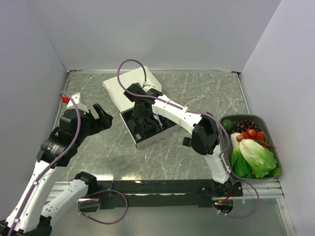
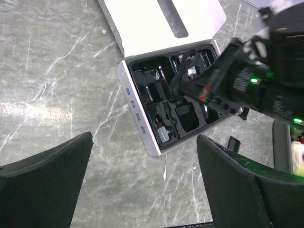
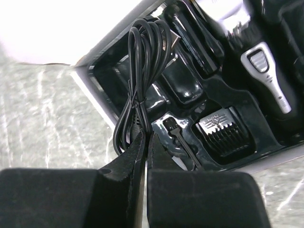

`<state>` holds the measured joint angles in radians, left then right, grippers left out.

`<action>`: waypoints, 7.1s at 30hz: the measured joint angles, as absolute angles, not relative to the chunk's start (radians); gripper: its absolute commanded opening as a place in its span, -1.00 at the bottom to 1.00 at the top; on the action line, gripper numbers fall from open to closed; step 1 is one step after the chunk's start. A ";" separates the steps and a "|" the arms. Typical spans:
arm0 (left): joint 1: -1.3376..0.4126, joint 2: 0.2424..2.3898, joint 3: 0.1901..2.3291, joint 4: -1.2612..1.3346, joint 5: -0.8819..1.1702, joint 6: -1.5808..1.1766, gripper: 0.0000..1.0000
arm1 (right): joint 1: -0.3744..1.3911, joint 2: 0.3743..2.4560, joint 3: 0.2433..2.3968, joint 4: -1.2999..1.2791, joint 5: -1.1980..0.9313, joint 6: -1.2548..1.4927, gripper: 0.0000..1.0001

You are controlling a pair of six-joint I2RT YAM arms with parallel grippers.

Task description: Sort the hair-cutting tools

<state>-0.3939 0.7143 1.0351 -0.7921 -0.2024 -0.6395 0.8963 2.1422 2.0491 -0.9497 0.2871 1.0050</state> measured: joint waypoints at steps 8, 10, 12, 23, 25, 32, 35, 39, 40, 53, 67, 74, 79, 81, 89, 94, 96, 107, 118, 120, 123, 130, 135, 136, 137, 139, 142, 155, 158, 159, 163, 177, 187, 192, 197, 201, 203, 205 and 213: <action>-0.394 0.708 1.032 -0.795 -0.184 -0.639 0.93 | 0.896 2.205 2.050 -0.980 0.265 1.113 -1.00; -0.394 0.702 1.028 -0.795 -0.181 -0.639 0.93 | 0.896 2.214 2.050 -0.979 0.259 1.122 -1.00; -0.394 0.695 1.021 -0.796 -0.179 -0.639 0.93 | 0.896 2.221 2.050 -0.976 0.250 1.129 -1.00; -0.394 0.682 1.015 -0.807 -0.175 -0.636 0.93 | 0.896 2.315 2.153 -0.944 0.231 1.113 -1.00; -0.394 0.683 1.015 -0.807 -0.173 -0.635 0.93 | 0.894 2.323 2.159 -0.942 0.229 1.110 -1.00; -0.394 0.683 1.015 -0.807 -0.173 -0.628 0.93 | 0.888 2.327 2.159 -0.933 0.222 1.094 -0.76; -0.394 0.684 1.015 -0.807 -0.173 -0.622 0.93 | 0.882 2.327 2.159 -0.923 0.214 1.087 -0.28; -0.394 0.684 1.014 -0.807 -0.173 -0.621 0.93 | 0.876 2.327 2.159 -0.903 0.202 1.065 -0.20; -0.394 0.685 1.013 -0.806 -0.173 -0.621 0.93 | 0.876 2.327 2.159 -0.898 0.200 1.059 -0.20; -0.394 0.700 1.004 -0.805 -0.173 -0.612 0.93 | 0.870 2.244 2.091 -0.844 0.226 0.923 -0.15; -0.394 0.791 0.968 -0.708 -0.096 -0.561 0.93 | 0.654 1.438 1.325 -0.691 0.221 0.478 -0.06; -0.394 0.875 0.939 -0.620 -0.045 -0.578 0.93 | 0.518 1.387 1.135 -0.695 0.233 0.423 -0.12; -0.394 0.938 0.908 -0.572 -0.019 -0.600 0.93 | 0.396 1.481 1.160 -0.664 0.280 0.455 -0.15; -0.394 0.953 0.905 -0.559 -0.012 -0.607 0.93 | 0.371 1.560 1.209 -0.656 0.286 0.463 -0.15; -0.394 0.950 0.903 -0.540 -0.006 -0.618 0.93 | 0.356 1.851 1.409 -0.623 0.255 0.462 -0.14; -0.394 0.929 0.903 -0.548 -0.027 -0.618 0.93 | 0.385 1.933 1.458 -0.625 0.235 0.447 -0.12; -0.394 0.924 0.903 -0.554 -0.036 -0.618 0.93 | 0.413 1.932 1.452 -0.629 0.234 0.442 -0.11; -0.394 0.906 0.903 -0.612 -0.100 -0.609 0.93 | 0.539 1.912 1.362 -0.637 0.165 0.471 -0.11; -0.394 0.870 0.904 -0.641 -0.125 -0.602 0.93 | 0.627 1.868 1.333 -0.642 0.083 0.520 -0.10; -0.394 0.864 0.904 -0.646 -0.128 -0.603 0.93 | 0.637 1.861 1.333 -0.642 0.077 0.527 -0.10; -0.394 0.855 0.904 -0.654 -0.129 -0.603 0.93 | 0.660 1.860 1.333 -0.642 0.064 0.532 -0.09; -0.394 0.834 0.904 -0.665 -0.129 -0.604 0.93 | 0.730 1.861 1.370 -0.648 0.030 0.534 -0.07; -0.394 0.823 0.904 -0.673 -0.129 -0.606 0.93 | 0.754 1.869 1.425 -0.653 0.007 0.519 -0.05; -0.394 0.821 0.904 -0.675 -0.129 -0.606 0.93 | 0.755 1.870 1.432 -0.653 0.012 0.509 -0.03; -0.394 0.819 0.904 -0.677 -0.129 -0.606 0.93 | 0.757 1.869 1.436 -0.656 0.020 0.490 0.00; -0.394 0.814 0.904 -0.680 -0.130 -0.606 0.93 | 0.757 1.864 1.436 -0.667 0.042 0.451 0.07; -0.394 0.801 0.904 -0.685 -0.129 -0.606 0.93 | 0.756 1.822 1.402 -0.697 0.086 0.356 0.18; -0.394 0.754 0.903 -0.693 -0.082 -0.594 0.93 | 0.682 1.532 1.162 -0.777 0.089 -0.153 0.71; -0.394 0.754 0.896 -0.687 -0.062 -0.590 0.93 | 0.640 1.524 1.100 -0.791 0.062 -0.240 0.72; -0.394 0.754 0.893 -0.686 -0.056 -0.589 0.93 | 0.624 1.524 1.088 -0.797 0.042 -0.266 0.73; -0.394 0.754 0.886 -0.685 -0.037 -0.588 0.93 | 0.576 1.525 1.076 -0.824 -0.038 -0.355 0.73; -0.394 0.746 0.872 -0.685 -0.012 -0.588 0.93 | 0.544 1.641 1.082 -0.850 -0.188 -0.546 0.71; -0.394 0.744 0.872 -0.686 -0.012 -0.591 0.93 | 0.504 1.721 1.089 -0.819 -0.192 -0.606 0.70; -0.394 0.756 0.872 -0.686 -0.012 -0.591 0.93 | 0.504 1.740 1.089 -0.805 -0.192 -0.616 0.69; -0.394 0.768 0.871 -0.686 -0.012 -0.591 0.93 | 0.504 1.755 1.088 -0.796 -0.184 -0.619 0.66; -0.394 0.770 0.868 -0.685 -0.012 -0.591 0.93 | 0.505 1.755 1.085 -0.785 -0.171 -0.618 0.54; -0.394 0.770 0.868 -0.685 -0.012 -0.591 0.93 | 0.506 1.755 1.082 -0.778 -0.162 -0.616 0.37; -0.394 0.770 0.867 -0.685 -0.012 -0.591 0.93 | 0.506 1.755 1.080 -0.769 -0.151 -0.615 0.23; -0.394 0.769 0.864 -0.685 -0.012 -0.591 0.93 | 0.525 1.755 1.073 -0.746 -0.119 -0.598 -0.20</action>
<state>-0.3939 0.7692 0.8642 -0.6849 -0.0120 -0.5911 0.5251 1.7546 1.0729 -0.7456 -0.1188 -0.5980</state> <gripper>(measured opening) 0.966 0.600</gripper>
